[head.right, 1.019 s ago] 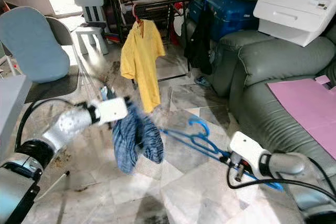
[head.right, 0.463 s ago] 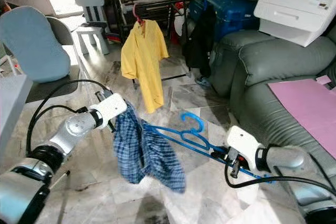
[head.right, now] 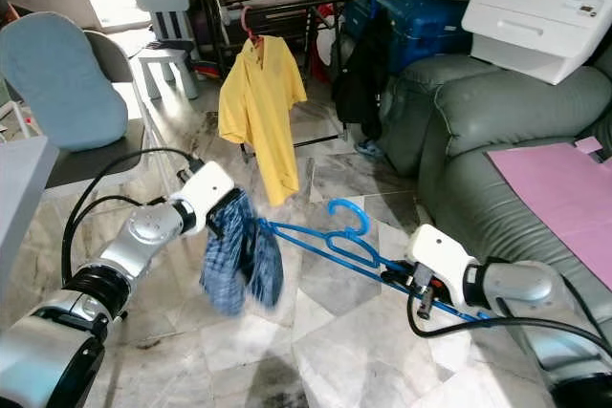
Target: Hang hanger
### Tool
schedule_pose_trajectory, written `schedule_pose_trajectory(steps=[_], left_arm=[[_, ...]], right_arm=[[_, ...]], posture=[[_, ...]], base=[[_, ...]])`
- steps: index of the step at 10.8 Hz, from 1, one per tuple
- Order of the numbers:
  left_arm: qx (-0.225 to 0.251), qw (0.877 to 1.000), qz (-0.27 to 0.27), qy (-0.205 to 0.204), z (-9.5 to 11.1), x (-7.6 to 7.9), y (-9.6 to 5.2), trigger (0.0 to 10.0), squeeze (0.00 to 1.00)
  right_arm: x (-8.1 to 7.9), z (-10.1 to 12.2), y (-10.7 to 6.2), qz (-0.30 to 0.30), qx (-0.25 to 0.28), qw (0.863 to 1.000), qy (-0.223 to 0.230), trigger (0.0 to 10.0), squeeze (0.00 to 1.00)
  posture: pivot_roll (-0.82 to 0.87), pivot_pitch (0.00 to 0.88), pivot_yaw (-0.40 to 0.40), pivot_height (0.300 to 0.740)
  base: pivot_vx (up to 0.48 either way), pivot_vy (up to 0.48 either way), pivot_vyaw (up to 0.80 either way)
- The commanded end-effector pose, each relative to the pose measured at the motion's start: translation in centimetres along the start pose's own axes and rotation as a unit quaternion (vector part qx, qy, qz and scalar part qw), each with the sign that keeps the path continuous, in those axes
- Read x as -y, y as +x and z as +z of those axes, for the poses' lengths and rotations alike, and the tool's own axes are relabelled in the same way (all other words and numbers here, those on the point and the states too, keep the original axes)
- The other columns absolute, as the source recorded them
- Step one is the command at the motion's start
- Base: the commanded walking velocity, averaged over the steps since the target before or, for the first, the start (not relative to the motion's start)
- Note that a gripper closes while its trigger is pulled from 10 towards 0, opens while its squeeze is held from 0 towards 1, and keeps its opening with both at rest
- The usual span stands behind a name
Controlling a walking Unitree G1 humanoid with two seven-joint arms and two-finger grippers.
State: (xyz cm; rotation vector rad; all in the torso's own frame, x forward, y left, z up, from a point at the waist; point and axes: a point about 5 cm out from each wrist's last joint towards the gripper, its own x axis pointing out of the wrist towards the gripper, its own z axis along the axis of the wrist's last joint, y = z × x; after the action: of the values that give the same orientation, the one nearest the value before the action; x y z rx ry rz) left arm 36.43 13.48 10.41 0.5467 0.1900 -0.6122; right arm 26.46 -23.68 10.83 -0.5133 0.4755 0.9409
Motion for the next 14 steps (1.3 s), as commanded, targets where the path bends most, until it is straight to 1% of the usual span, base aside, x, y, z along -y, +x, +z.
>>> schedule_pose_trajectory(steps=[1,2,4,5,6,7,8,9,10,11,12,13,14], left_arm=[[0.018,1.0,-0.005,-0.017,0.7,-0.2,-0.1,10.0,0.0],[0.036,0.999,-0.025,-0.017,1.3,0.1,-0.2,10.0,0.0],[0.049,0.998,-0.046,0.0,1.4,0.4,-0.7,10.0,0.0],[0.056,0.997,-0.061,0.015,1.3,0.3,-1.3,10.0,0.0],[0.086,0.992,-0.086,0.033,2.0,0.5,-2.2,10.0,0.0],[0.103,0.988,-0.097,0.06,2.5,0.7,-2.6,10.0,0.0],[0.107,0.986,-0.102,0.079,2.6,0.8,-2.8,10.0,0.0],[0.119,0.981,-0.113,0.106,2.8,1.2,-3.1,10.0,0.0],[0.118,0.975,-0.124,0.139,2.7,1.5,-3.5,10.0,0.0],[0.115,0.972,-0.132,0.155,2.5,1.7,-3.6,10.0,0.0],[0.107,0.967,-0.136,0.187,2.1,1.8,-3.6,10.0,0.0],[0.1,0.965,-0.132,0.206,1.8,1.8,-3.5,10.0,0.0],[0.092,0.964,-0.133,0.212,1.5,1.8,-3.3,10.0,0.0]], right_arm=[[0.2,0.4,0.7,-0.008,0.009,1.0,-0.009,10.0,0.0],[0.5,0.4,1.3,-0.022,0.012,1.0,-0.004,10.0,0.0],[1.0,0.2,1.5,-0.046,0.007,0.999,-0.011,10.0,0.0],[1.6,-0.1,1.4,-0.068,-0.004,0.997,-0.023,10.0,0.0],[2.5,-0.4,1.1,-0.099,-0.015,0.994,-0.036,10.0,0.0],[2.7,-0.4,1.1,-0.102,-0.014,0.994,-0.039,10.0,0.0],[2.7,-0.5,1.1,-0.102,-0.014,0.994,-0.04,10.0,0.0],[2.6,-0.6,1.2,-0.1,-0.013,0.994,-0.041,10.0,0.0],[2.5,-0.8,1.4,-0.096,-0.012,0.994,-0.045,10.0,0.0],[2.4,-0.7,1.5,-0.09,-0.009,0.995,-0.046,10.0,0.0],[2.1,-0.6,1.5,-0.078,-0.006,0.996,-0.049,10.0,0.0],[1.8,-0.5,1.5,-0.061,-0.003,0.997,-0.049,10.0,0.0],[1.1,-0.4,1.3,-0.032,-0.003,0.998,-0.053,10.0,0.0]], posture=[[-0.17,0.0,0.081,0.74],[-0.17,0.0,0.078,0.74],[-0.16,0.0,0.076,0.74],[-0.16,0.0,0.071,0.74],[-0.16,0.0,0.068,0.74],[-0.16,0.0,0.068,0.74],[-0.16,0.0,0.068,0.74],[-0.16,0.0,0.068,0.74],[-0.16,0.0,0.068,0.74],[-0.16,0.0,0.069,0.74],[-0.16,0.0,0.07,0.74],[-0.16,0.0,0.07,0.74],[-0.16,0.0,0.071,0.74]], base=[[0.0,0.0,0.0],[0.0,0.0,0.0],[0.0,0.0,0.0],[0.0,0.0,0.0],[0.0,0.0,0.0],[0.0,0.0,0.0],[0.0,0.0,0.0],[0.0,0.0,0.0],[0.0,0.0,0.0],[0.0,0.0,0.0],[0.0,0.0,0.0],[0.0,0.0,0.0],[0.0,0.0,0.0]])
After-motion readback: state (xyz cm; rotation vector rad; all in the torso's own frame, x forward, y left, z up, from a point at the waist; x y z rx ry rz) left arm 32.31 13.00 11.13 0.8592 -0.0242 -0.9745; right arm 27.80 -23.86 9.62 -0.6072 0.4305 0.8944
